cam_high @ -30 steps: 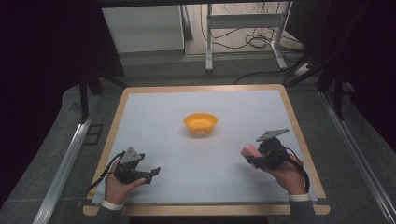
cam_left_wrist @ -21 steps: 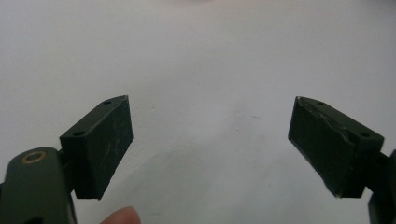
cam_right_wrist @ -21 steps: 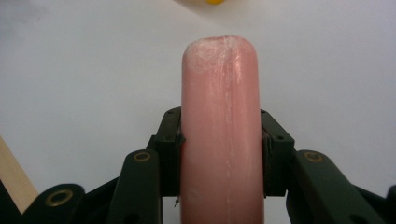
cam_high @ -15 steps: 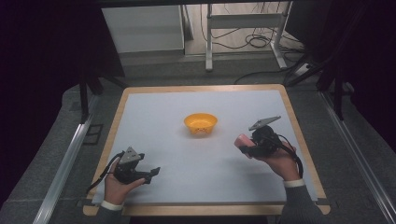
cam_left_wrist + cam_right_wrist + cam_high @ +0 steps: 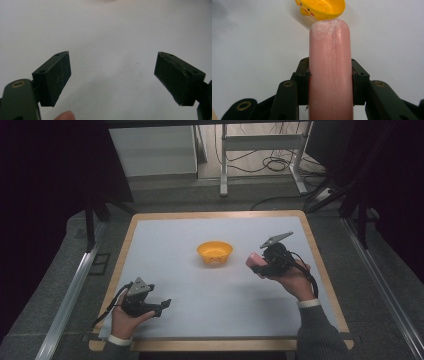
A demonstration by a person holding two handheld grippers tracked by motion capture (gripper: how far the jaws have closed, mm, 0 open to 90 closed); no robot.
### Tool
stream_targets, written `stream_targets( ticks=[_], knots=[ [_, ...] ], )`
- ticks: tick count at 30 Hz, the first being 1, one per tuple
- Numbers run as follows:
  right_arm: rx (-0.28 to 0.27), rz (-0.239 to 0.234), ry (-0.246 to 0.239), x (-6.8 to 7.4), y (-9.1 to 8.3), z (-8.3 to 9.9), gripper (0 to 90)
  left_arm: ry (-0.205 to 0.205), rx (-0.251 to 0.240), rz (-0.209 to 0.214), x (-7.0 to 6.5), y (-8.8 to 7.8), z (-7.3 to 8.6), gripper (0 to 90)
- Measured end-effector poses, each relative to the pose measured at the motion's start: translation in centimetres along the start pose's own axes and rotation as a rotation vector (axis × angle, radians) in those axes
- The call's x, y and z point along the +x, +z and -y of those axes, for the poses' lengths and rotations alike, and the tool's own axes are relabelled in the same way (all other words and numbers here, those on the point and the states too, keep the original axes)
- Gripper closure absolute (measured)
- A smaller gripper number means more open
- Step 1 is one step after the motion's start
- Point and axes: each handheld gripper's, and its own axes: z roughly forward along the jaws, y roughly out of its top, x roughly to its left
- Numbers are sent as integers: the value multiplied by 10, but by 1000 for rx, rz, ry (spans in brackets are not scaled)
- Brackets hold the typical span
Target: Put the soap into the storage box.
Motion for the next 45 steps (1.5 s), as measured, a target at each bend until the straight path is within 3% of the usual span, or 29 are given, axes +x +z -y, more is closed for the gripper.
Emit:
stream_targets(
  ticks=[14, 16, 19, 33, 45],
  knots=[
    [4, -6, -10, -4, 8, -18, 596, -3, -1, 0, 0, 0, 0, 143],
    [7, -6, -15, -4, 9, -21, 595, -19, -19, 29, 1, -2, 0, 144],
    [4, -5, -21, -4, 10, -24, 595, -13, -24, 7, 1, -6, -1, 144],
    [-16, 10, -48, -10, 16, -46, 595, -27, -34, 15, 4, -9, 0, 144],
    [-21, -5, -67, -10, 20, -63, 595, -28, -34, 20, 4, -9, 0, 144]
  ],
)
